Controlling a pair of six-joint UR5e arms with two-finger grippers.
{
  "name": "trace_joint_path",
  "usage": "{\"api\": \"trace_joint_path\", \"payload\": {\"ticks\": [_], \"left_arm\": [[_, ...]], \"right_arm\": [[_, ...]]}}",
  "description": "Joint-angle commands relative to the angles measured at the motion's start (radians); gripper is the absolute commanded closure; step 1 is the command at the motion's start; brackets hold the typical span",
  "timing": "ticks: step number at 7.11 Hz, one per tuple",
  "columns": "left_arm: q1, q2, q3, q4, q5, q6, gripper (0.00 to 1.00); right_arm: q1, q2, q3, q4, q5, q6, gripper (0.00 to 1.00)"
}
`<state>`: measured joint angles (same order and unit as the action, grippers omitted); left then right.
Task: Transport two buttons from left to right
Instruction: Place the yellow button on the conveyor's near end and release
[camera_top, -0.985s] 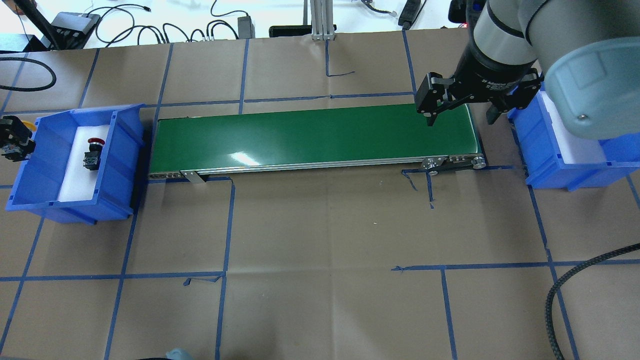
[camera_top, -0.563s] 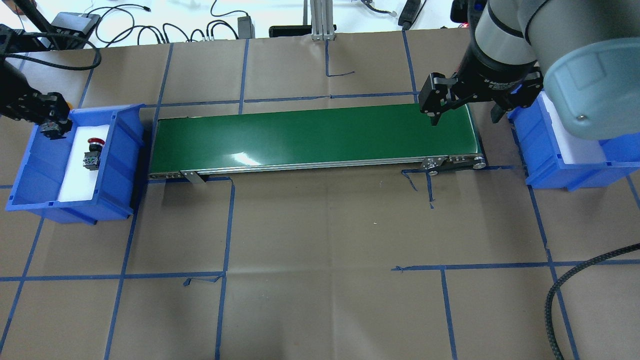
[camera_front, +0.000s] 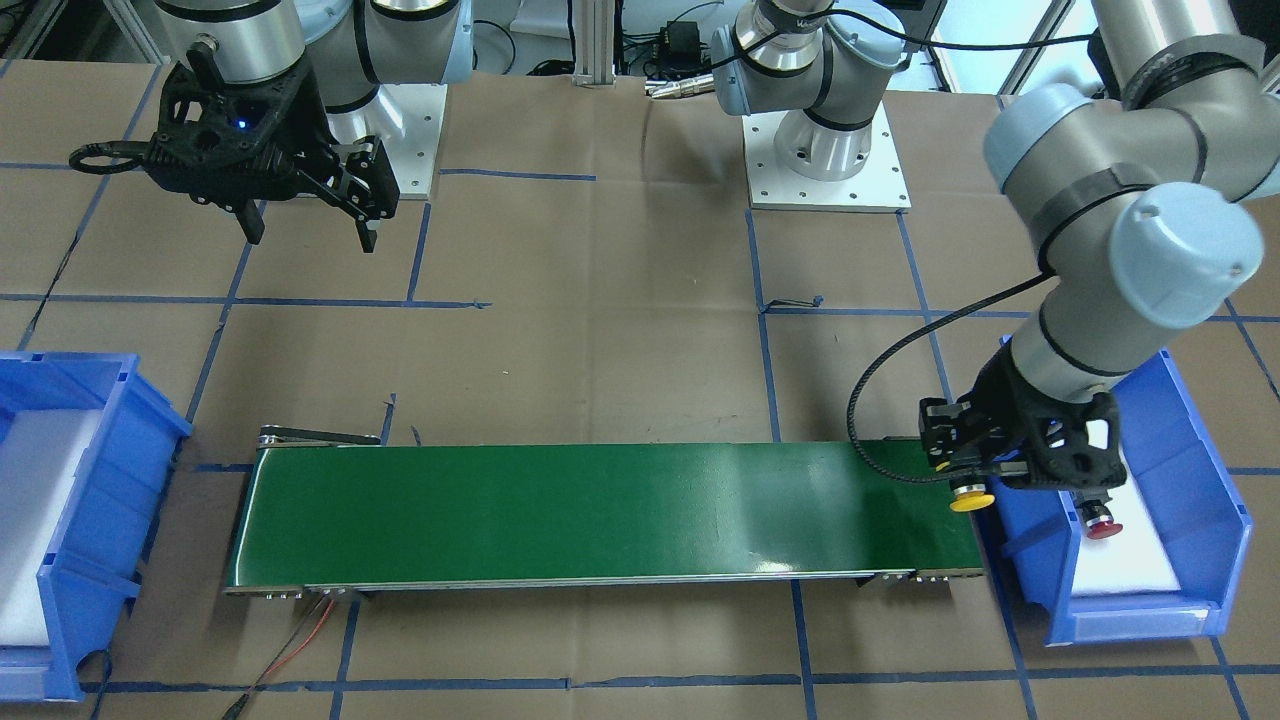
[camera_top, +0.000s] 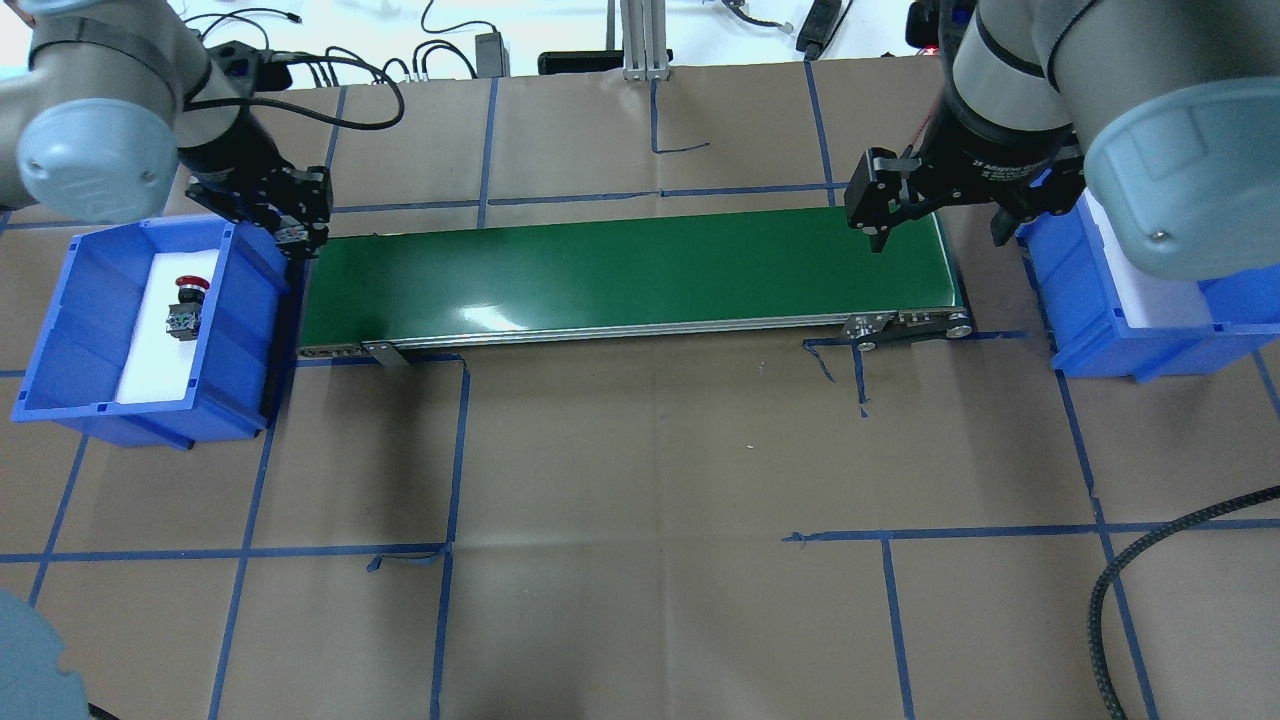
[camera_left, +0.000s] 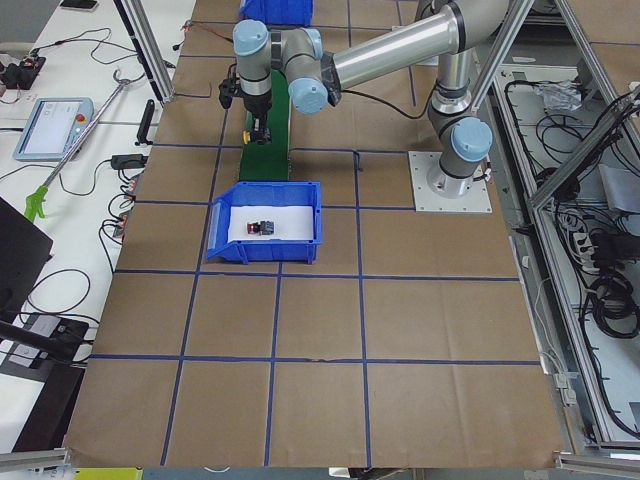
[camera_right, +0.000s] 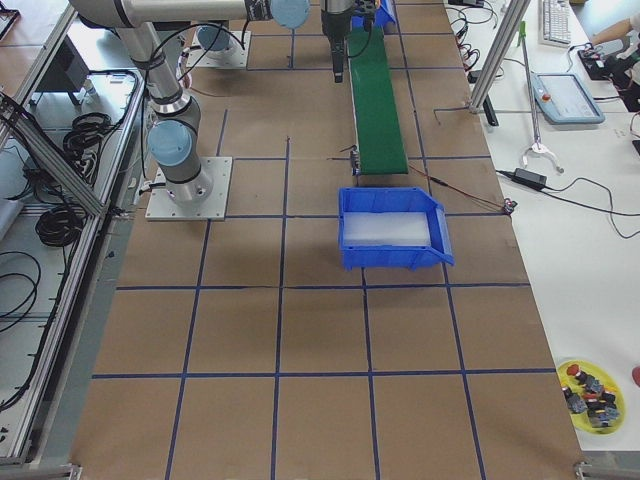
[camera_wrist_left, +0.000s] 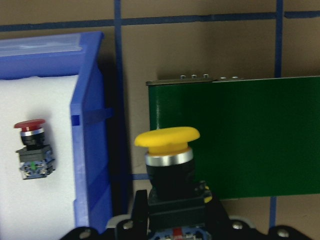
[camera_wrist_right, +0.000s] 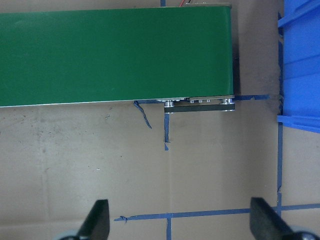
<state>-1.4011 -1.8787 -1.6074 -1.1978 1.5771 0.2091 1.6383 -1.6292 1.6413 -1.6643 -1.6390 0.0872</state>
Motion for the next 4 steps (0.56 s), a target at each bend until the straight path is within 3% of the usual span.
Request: {"api": "trace_joint_path", "payload": {"ticks": [1,4], "left_arm": [[-0.079,-0.091,-0.049,0.162,0.001,-0.022,0.96],[-0.085,-0.091,-0.124,0.264,0.0,-0.008,0.95]], "right_arm": [[0.0,0.0,0.002,0.004,-0.001,0.0,0.0],[0.0,0.002,0.002,-0.003,-0.002,-0.001,0.0]]}}
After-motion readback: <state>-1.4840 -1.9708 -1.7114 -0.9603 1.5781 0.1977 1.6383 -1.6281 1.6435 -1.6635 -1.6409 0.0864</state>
